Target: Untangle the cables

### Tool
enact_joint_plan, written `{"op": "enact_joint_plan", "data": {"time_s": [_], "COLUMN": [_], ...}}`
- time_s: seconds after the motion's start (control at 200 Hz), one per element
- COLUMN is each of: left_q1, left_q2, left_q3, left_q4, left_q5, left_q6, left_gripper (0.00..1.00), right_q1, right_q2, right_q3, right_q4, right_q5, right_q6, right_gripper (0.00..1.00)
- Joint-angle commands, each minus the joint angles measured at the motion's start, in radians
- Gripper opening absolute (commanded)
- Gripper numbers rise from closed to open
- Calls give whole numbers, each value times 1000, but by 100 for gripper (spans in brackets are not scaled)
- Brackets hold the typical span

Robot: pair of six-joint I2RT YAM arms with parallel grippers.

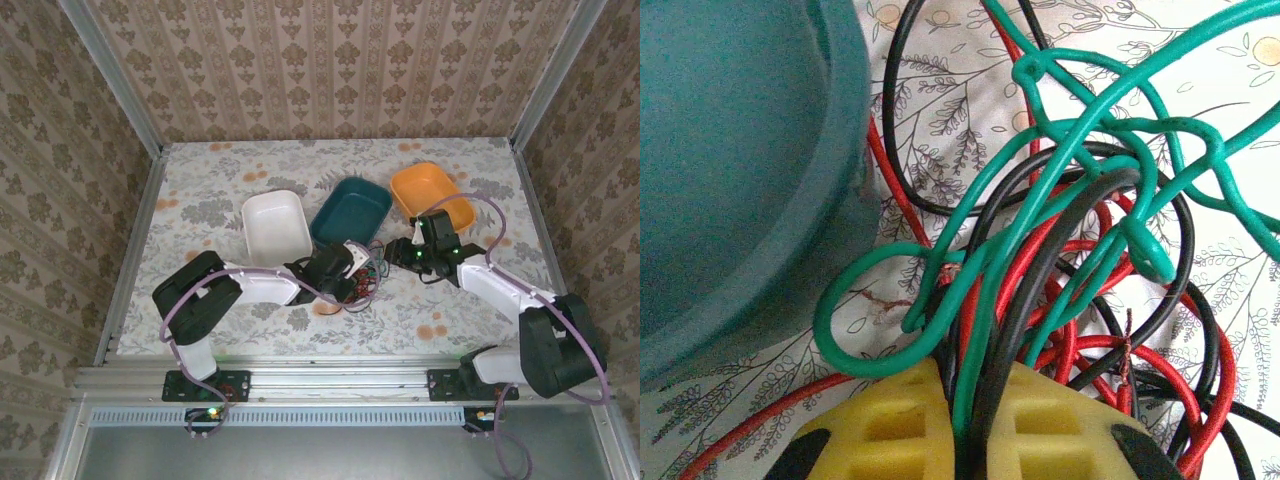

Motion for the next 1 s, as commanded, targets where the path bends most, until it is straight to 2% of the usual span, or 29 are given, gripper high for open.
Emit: {"op": "enact_joint_plan", "data": {"time_s": [0.0, 0.185, 0.215, 0.295, 0.44, 0.5, 0.63, 0.825, 0.995], "left_q1": [-21, -30, -32, -34, -34, -34, -34, -33, -27], "left_q2": [34, 41, 40, 35, 40, 43, 49, 50, 52], "left_q3": [-40, -29, -30, -36, -37, -34, -26, -28, -27], "left_q4": [-108, -115, -115, -109, -112, -118, -126, -133, -139], "left_q5": [3, -21, -25, -30, -25, -24, -17, -19, -26], "left_q6": [39, 42, 42, 42, 36, 38, 41, 34, 19], "left_gripper": [0, 0, 0, 0, 0, 0, 0, 0, 0], "right_q1": [3, 3, 3, 3, -7, -20, -98, -304, -449], "right_q2": [49, 156, 160, 149, 64, -17, -127, -275, -309], "right_q3": [23, 56, 54, 38, 14, 16, 49, 64, 91], "right_q4": [57, 60, 66, 84, 73, 46, -65, -125, -177], "right_q5": [14, 32, 39, 82, 204, 258, 335, 286, 236], "right_q6": [6, 0, 0, 13, 37, 42, 47, 66, 79], "right_gripper": [40, 27, 22, 0, 0, 0, 0, 0, 0]}}
